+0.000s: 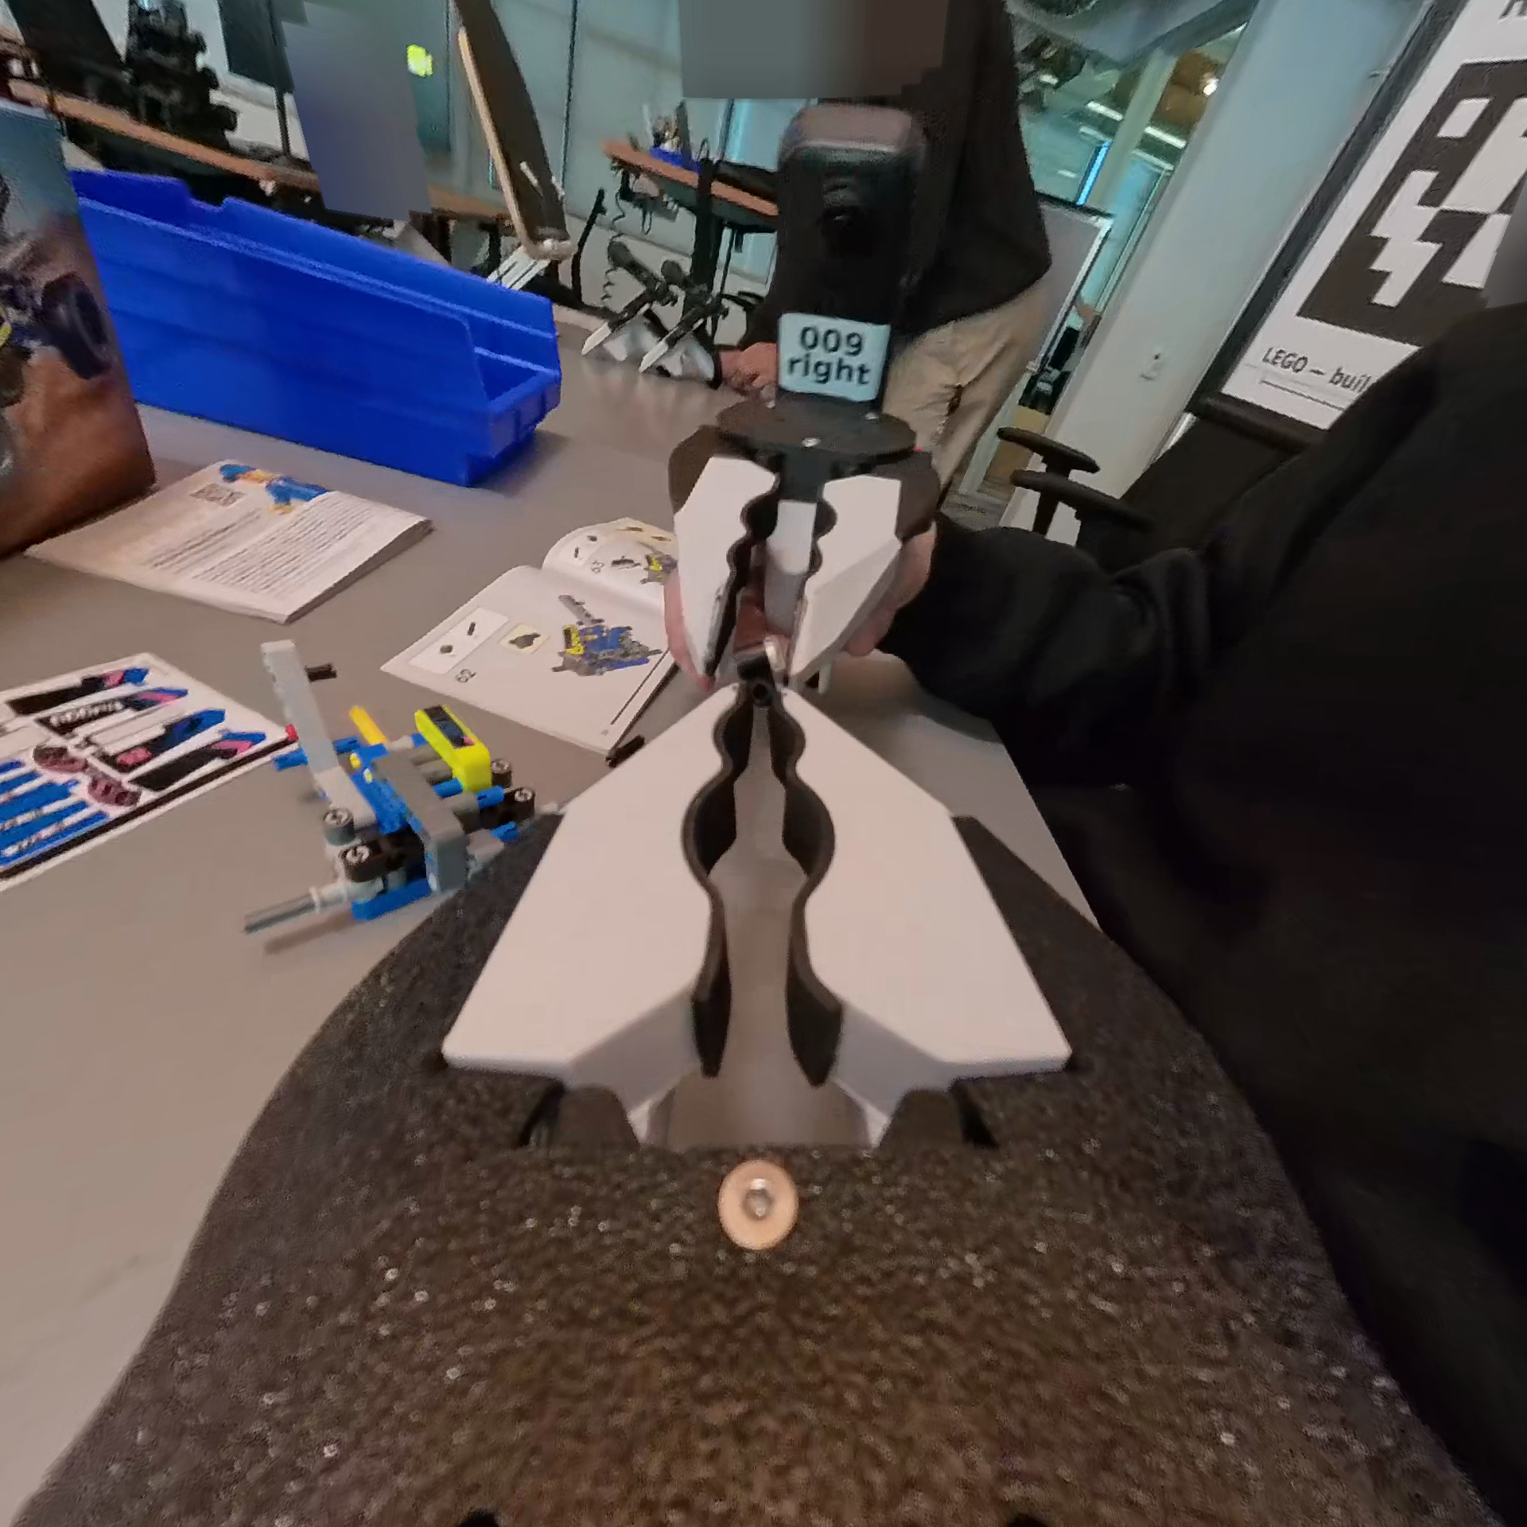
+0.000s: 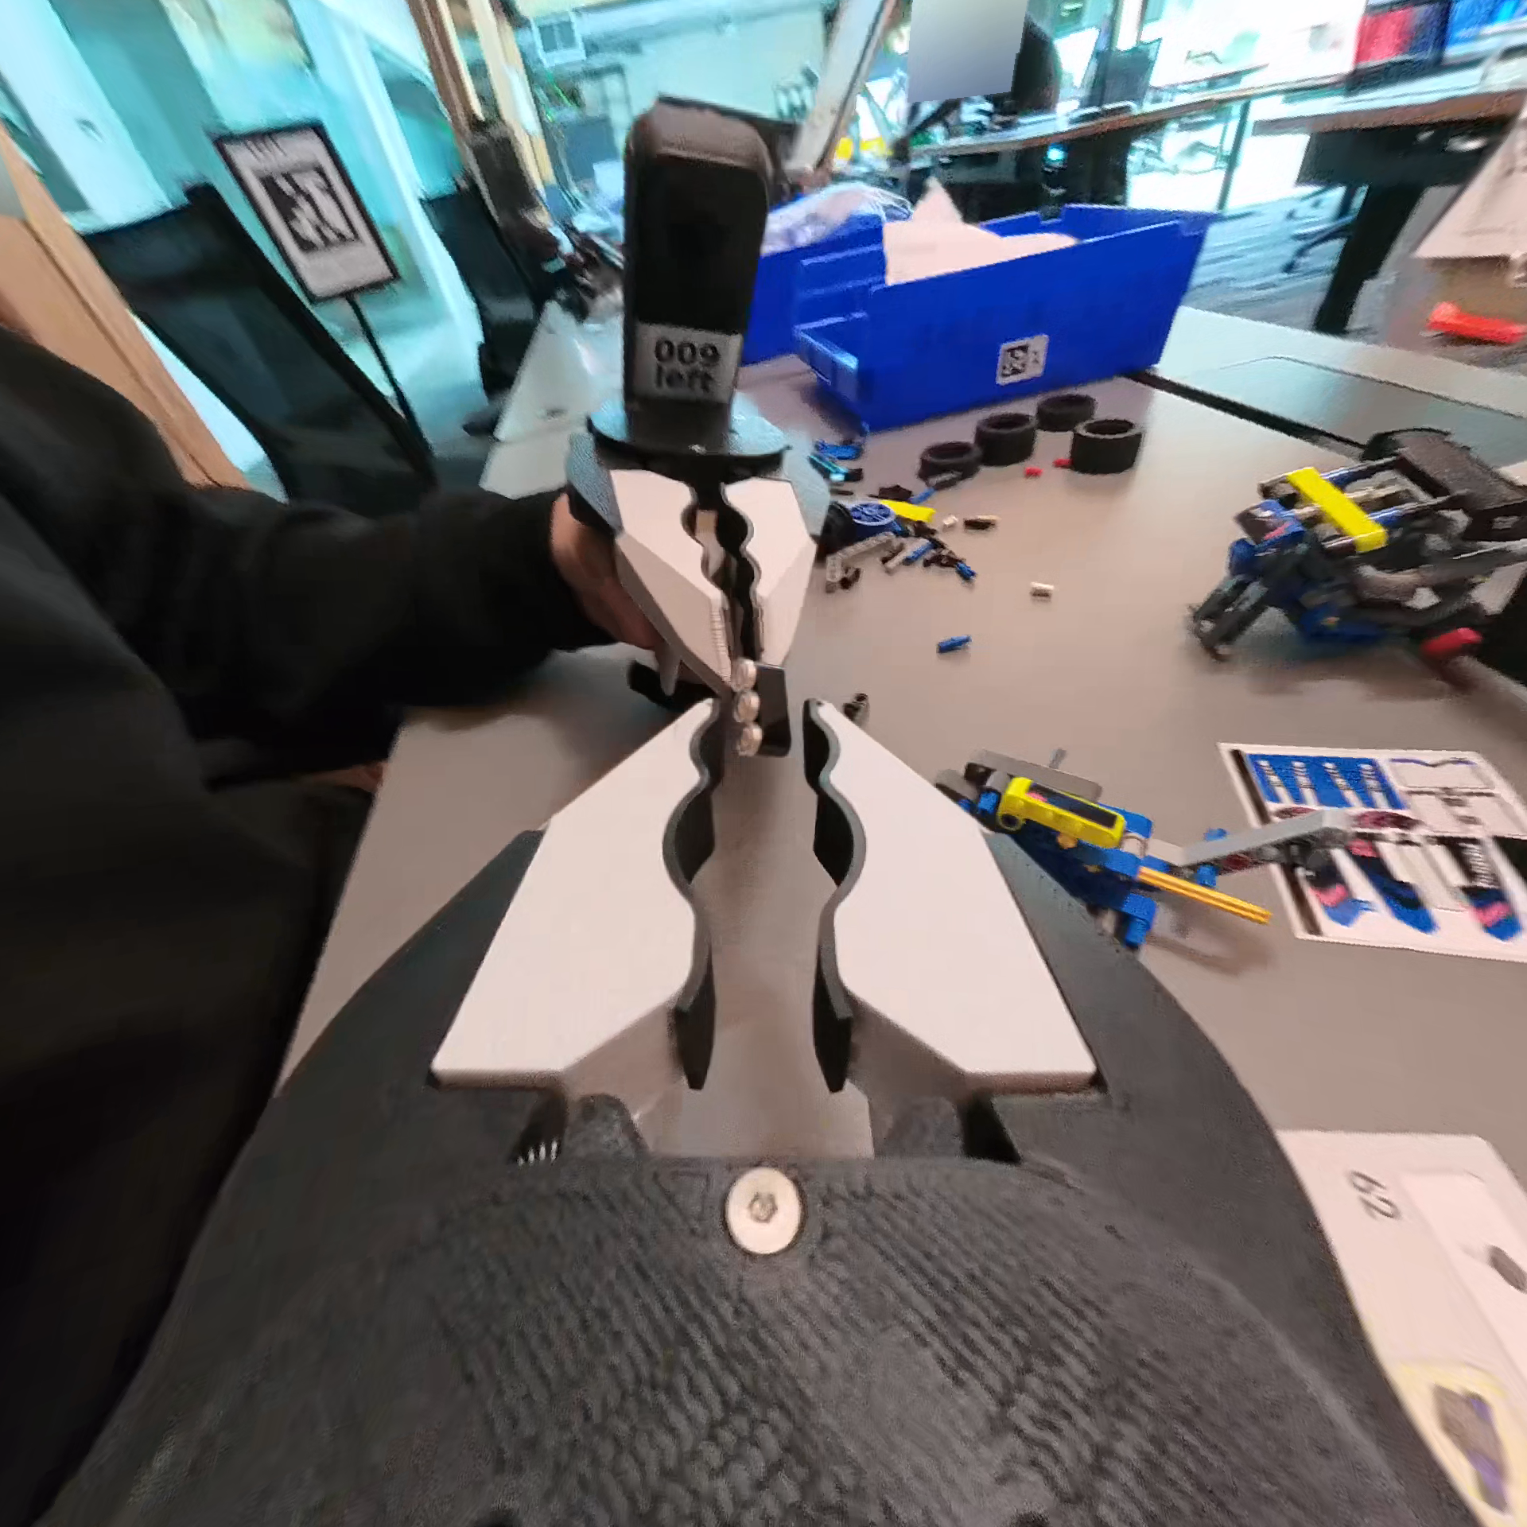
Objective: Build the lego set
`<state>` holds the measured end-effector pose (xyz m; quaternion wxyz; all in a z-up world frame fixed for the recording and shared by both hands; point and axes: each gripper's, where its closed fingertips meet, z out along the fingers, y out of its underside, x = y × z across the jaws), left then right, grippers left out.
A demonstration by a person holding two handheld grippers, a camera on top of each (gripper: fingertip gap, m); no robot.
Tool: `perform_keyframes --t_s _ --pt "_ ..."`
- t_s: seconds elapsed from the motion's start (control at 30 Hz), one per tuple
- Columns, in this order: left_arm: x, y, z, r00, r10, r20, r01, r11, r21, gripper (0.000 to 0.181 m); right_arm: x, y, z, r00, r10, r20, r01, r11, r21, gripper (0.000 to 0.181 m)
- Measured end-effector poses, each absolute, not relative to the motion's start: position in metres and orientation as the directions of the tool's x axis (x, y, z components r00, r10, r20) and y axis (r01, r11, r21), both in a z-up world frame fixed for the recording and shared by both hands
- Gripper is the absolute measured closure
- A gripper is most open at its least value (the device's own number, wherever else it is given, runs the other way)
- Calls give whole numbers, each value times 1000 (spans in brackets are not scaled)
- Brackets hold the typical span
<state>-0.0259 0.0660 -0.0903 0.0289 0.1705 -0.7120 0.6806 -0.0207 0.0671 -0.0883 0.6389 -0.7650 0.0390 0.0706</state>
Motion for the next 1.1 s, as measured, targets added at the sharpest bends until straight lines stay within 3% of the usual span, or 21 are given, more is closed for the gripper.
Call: perform_keyframes --t_s 0.3,0.4,0.5,0.63,1.1 --pt "-22 66 -91 -954 -205 220 -237 62 -970 180 -21 65 -87 977 90 -194 -178 -161 -971 170" --pt "-7 72 -104 -928 -346 141 -207 161 -965 175 -11 67 -93 983 -10 -184 -183 -163 -969 170" --pt "19 89 -124 -825 -564 18 -215 285 -934 164 11 66 -107 962 -233 -144 -191 -197 -962 170" --pt "36 98 -136 -731 -682 -16 -277 318 -907 162 23 68 -123 938 -344 -36 -155 -325 -933 170" --pt "37 87 -154 -795 -601 83 -365 365 -856 158 36 78 -142 904 -395 165 -89 -550 -830 171"
